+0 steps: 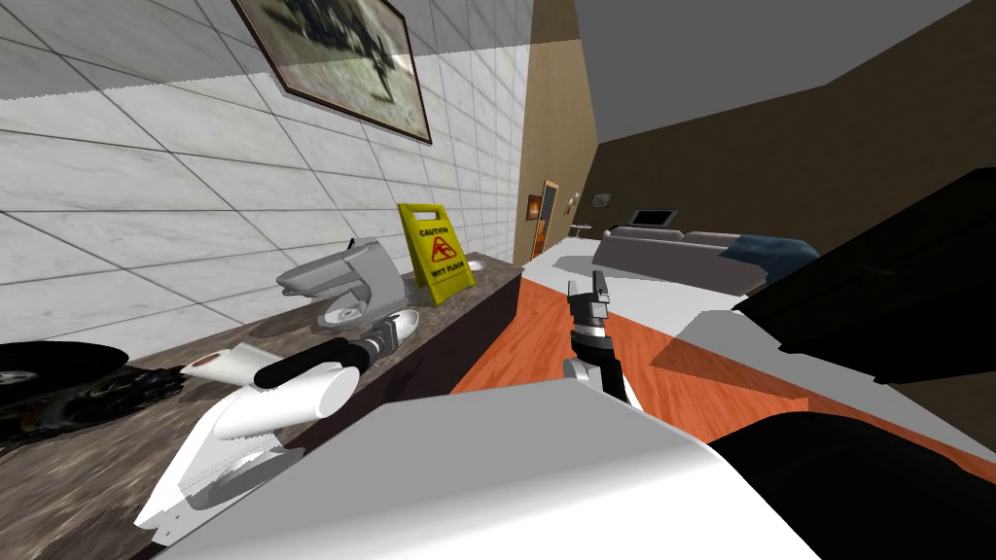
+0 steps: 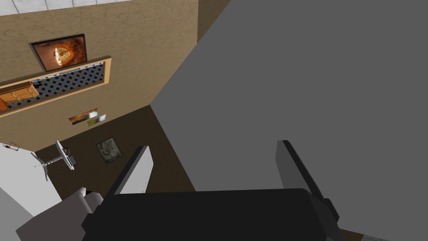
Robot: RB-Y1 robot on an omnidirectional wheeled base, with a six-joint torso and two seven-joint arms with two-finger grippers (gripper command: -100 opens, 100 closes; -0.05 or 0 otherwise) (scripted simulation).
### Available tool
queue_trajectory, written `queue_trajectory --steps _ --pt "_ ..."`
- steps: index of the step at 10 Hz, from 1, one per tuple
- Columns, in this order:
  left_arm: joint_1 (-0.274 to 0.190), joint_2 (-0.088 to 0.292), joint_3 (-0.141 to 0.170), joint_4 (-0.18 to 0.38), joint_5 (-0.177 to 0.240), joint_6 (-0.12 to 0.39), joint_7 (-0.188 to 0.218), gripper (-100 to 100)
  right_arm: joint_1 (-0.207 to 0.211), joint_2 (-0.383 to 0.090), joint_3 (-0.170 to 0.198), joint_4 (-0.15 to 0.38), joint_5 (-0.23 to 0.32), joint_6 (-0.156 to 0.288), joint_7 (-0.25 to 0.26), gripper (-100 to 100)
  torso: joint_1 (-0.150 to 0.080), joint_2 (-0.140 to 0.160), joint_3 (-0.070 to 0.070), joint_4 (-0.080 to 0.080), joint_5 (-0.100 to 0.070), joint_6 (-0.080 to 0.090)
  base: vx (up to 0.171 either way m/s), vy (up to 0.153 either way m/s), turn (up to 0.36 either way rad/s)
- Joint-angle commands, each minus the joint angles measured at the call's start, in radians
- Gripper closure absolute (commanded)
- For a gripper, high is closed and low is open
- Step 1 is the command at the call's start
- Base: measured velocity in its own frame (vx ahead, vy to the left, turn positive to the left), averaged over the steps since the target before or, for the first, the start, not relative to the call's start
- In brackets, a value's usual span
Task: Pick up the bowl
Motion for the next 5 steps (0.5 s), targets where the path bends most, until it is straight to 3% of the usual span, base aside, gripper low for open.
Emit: queue_trajectory --steps 1,5 --pt "-0.005 0.005 0.003 0.003 0.004 0.050 0.004 -100 0.000 0.000 0.000 0.000 0.000 0.000 0.000 0 0.000 0.000 0.000 0.000 0.000 0.000 0.042 0.020 -0.008" --pt "-0.021 0.026 0.014 0.005 0.017 0.157 0.020 -100 0.000 0.000 0.000 0.000 0.000 0.000 0.000 0 0.000 0.000 0.000 0.000 0.000 0.000 0.040 0.020 -0.005"
